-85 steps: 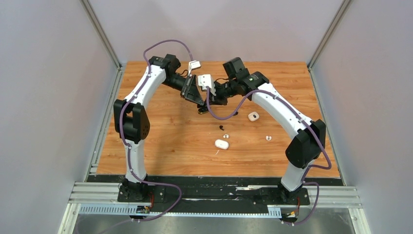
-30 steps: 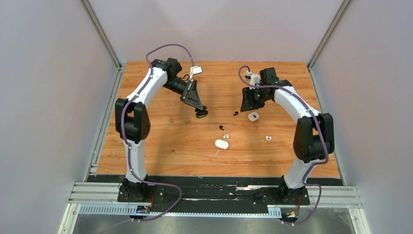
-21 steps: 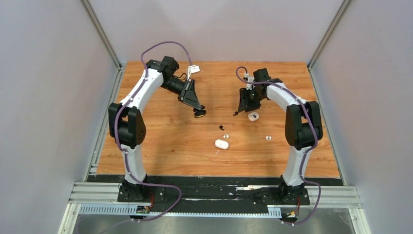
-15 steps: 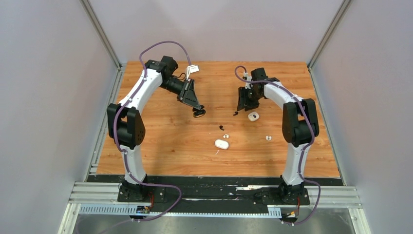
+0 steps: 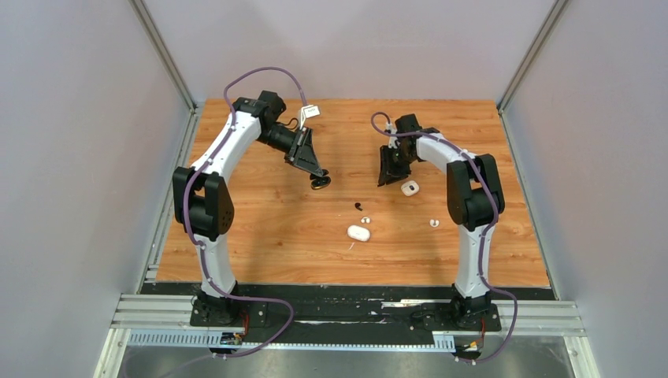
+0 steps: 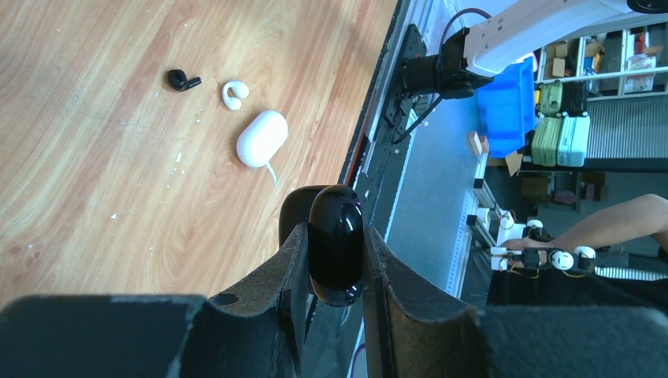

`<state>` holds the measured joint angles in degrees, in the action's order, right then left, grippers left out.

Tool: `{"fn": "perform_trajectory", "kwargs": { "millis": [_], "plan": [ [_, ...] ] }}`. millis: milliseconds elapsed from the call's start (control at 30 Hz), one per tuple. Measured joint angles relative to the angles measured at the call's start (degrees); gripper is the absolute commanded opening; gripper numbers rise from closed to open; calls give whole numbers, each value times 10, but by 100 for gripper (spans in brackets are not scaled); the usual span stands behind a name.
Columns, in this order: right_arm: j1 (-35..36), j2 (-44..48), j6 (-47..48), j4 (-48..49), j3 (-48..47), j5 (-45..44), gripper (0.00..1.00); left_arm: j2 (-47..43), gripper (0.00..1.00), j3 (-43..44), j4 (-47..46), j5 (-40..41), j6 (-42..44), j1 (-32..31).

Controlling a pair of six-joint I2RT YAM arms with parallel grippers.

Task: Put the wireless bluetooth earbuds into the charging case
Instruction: Pick up the earbud from the center of the board.

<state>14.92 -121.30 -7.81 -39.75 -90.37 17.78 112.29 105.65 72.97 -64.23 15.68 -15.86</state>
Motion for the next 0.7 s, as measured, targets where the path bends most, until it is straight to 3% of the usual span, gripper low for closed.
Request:
{"fn": "perform_trajectory", "kwargs": {
  "millis": [533, 700],
  "plan": [
    [5, -11, 0, 2, -10, -10, 27, 0, 0, -11, -2, 3, -3, 6],
    [11, -11, 4, 2, -11, -22, 33, 0, 0, -12, -2, 3, -4, 6]
  ]
}}
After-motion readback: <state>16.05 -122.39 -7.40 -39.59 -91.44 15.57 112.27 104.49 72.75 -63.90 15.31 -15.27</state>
